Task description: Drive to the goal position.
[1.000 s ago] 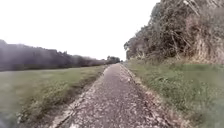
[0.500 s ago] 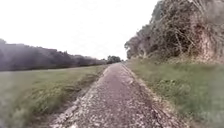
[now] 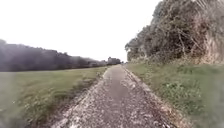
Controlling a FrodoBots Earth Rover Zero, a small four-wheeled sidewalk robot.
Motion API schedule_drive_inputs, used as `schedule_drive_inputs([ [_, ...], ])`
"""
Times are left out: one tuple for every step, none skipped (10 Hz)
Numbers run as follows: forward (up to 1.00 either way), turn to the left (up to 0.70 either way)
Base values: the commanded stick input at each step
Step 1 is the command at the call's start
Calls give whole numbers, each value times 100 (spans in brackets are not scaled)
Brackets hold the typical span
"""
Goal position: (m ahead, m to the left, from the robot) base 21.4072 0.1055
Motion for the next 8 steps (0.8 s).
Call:
schedule_drive_inputs([
  [70, 0],
  [70, 0],
  [70, 0],
  [70, 0],
  [70, 0],
  [70, 0],
  [70, 0],
  [70, 0],
])
